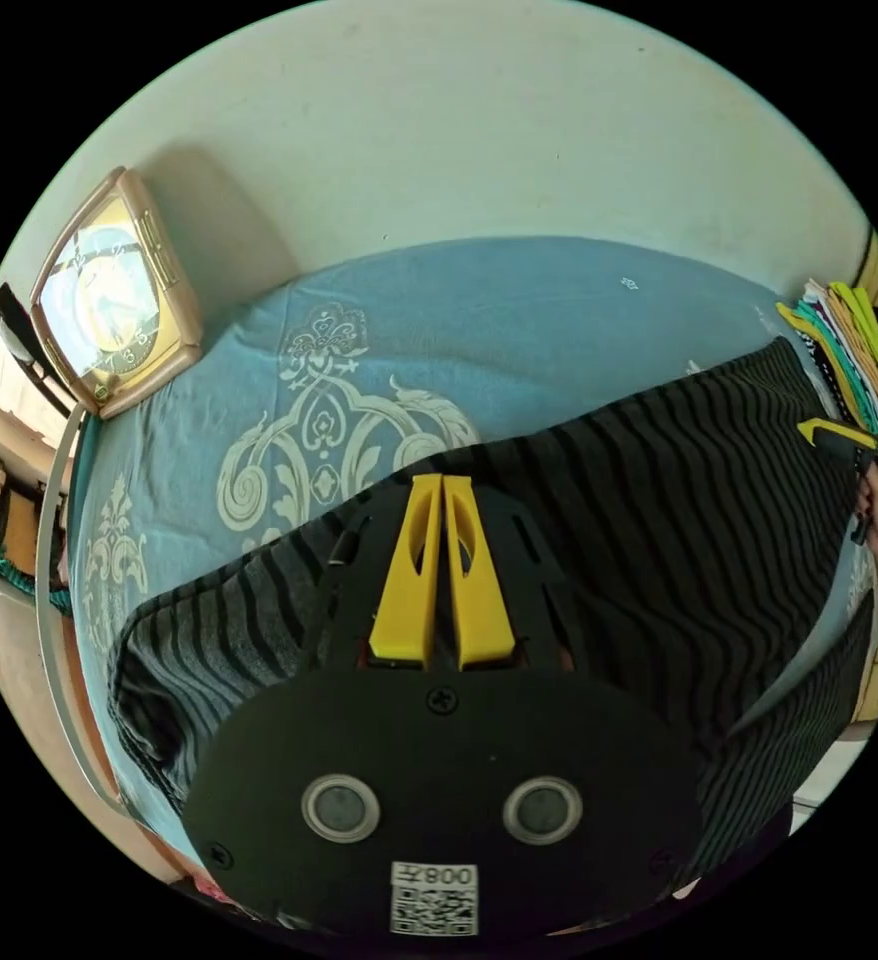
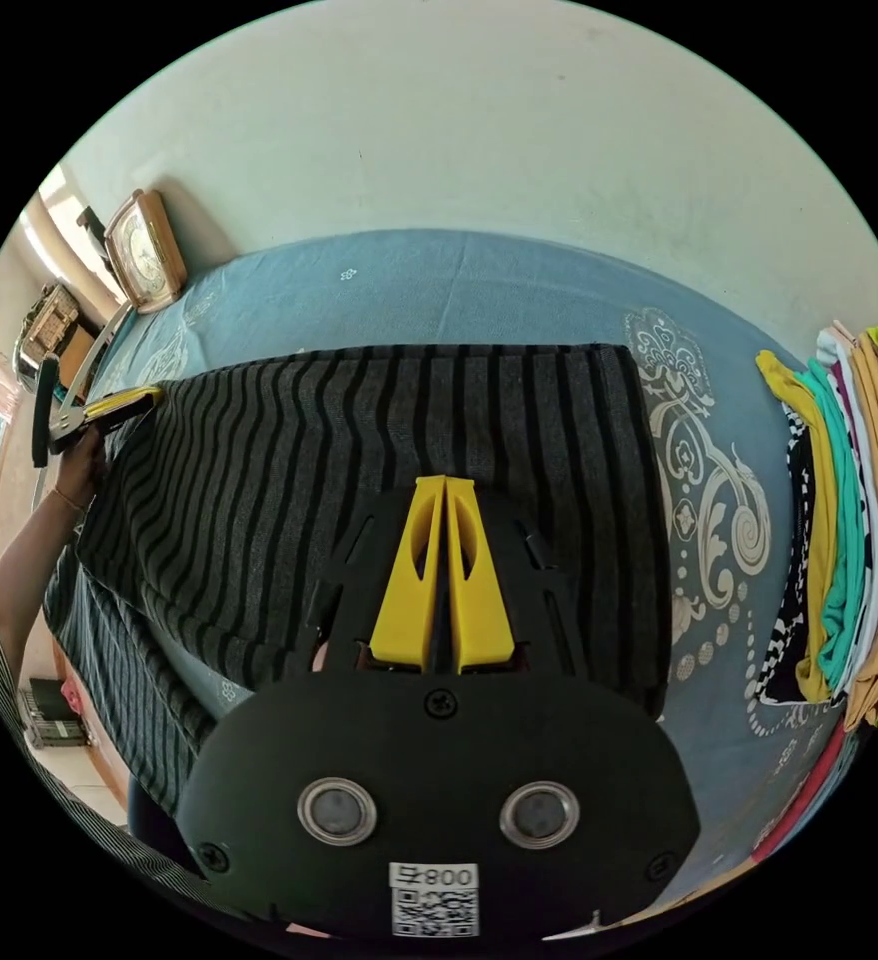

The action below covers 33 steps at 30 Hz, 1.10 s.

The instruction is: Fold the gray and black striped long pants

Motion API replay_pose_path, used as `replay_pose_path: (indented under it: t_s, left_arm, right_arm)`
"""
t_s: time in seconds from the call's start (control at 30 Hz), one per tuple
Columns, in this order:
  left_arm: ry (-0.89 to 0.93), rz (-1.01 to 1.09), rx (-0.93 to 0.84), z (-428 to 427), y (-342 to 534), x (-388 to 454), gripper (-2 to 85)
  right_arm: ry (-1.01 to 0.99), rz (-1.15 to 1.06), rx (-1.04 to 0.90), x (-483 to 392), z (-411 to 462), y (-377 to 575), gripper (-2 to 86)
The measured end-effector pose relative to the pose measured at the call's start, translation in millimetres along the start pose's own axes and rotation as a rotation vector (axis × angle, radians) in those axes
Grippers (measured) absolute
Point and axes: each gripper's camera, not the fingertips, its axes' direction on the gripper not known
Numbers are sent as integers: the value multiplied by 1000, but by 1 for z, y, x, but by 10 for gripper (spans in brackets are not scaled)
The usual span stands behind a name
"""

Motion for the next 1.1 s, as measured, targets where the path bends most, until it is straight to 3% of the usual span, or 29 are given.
replay_pose_path:
  t_s: [0.13, 0.3, 0.4, 0.43, 0.53, 0.73, 0.8, 0.9, 0.97, 1.1]
  left_arm:
    - [25, -15, -26, -8, -1, 3, 0]
    - [152, 99, 93, -40, 25, 26, 1]
    - [100, 142, -9, -14, 21, 41, 1]
    - [100, 107, 54, -17, 22, 39, 1]
    - [103, 93, 11, -20, 20, 38, 1]
    - [153, 191, 104, -61, 54, 50, 1]
    - [101, 258, -22, -44, 57, 58, 1]
    - [164, 205, 32, -72, 66, 39, 2]
    - [216, 162, 162, -121, 93, 14, 2]
    - [227, 59, 118, -159, 162, -22, 2]
  right_arm:
    - [14, -22, 40, 4, -14, 9, 0]
    - [65, 25, 105, 35, -32, 19, 0]
    - [55, 84, 18, 63, -6, 3, 0]
    - [23, 100, 41, 71, -3, -3, 0]
    - [10, 105, -13, 79, -1, -22, 0]
    - [36, 50, 97, 76, -36, 6, 0]
    - [87, 33, 14, 78, -19, 10, 0]
    - [54, 77, 42, 89, -25, 17, 1]
    - [57, 9, 163, 73, -62, 32, 1]
    - [-140, -150, 181, 18, -92, 83, 1]
